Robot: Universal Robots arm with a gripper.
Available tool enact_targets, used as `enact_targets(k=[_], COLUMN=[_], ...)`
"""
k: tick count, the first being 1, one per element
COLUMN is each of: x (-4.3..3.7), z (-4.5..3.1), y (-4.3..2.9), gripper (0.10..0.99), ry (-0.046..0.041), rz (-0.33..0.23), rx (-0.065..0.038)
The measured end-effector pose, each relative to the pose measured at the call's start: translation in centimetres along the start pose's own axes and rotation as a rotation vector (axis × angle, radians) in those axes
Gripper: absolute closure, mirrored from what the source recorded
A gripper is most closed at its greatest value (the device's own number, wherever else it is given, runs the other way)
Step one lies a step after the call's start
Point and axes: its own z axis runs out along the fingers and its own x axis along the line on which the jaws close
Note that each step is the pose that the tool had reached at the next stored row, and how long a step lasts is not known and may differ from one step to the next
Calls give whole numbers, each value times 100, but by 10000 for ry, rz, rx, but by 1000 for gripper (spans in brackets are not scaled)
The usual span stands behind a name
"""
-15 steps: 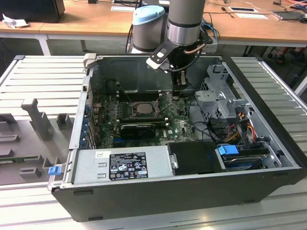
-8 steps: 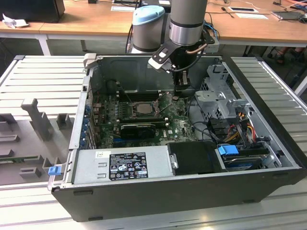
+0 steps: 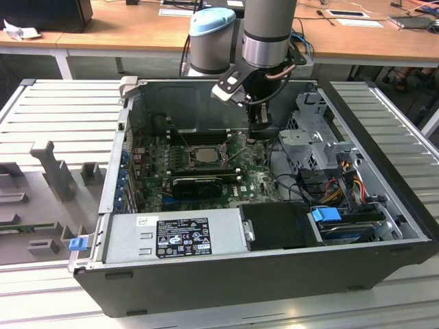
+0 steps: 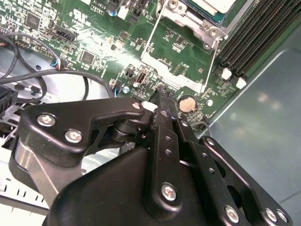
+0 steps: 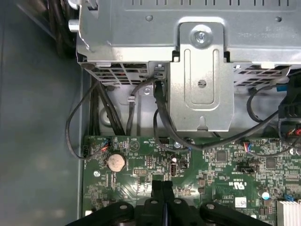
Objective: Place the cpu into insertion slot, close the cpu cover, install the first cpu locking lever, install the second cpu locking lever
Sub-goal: 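Close the cpu cover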
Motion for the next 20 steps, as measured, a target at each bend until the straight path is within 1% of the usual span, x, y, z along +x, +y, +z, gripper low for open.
enact_targets(k=[2, 3, 4, 5, 6, 7, 8, 10, 12, 20], x=[0, 0, -2, -2, -2, -2, -2, -1, -2, -1], z=[36, 54, 55, 56, 56, 55, 53, 49, 47, 46], y=[-2, -1, -2, -2, -2, -2, -9, -65, -91, -115], gripper=[980, 980, 980, 980, 980, 980, 980, 980, 980, 980], ry=[3, 6, 25, 32, 32, 35, 36, 35, 35, 36], rz=[-9, -30, -42, -47, -50, -52, -48, -53, -51, -52], rx=[6, 25, 69, 124, 224, 357, 406, 407, 406, 407])
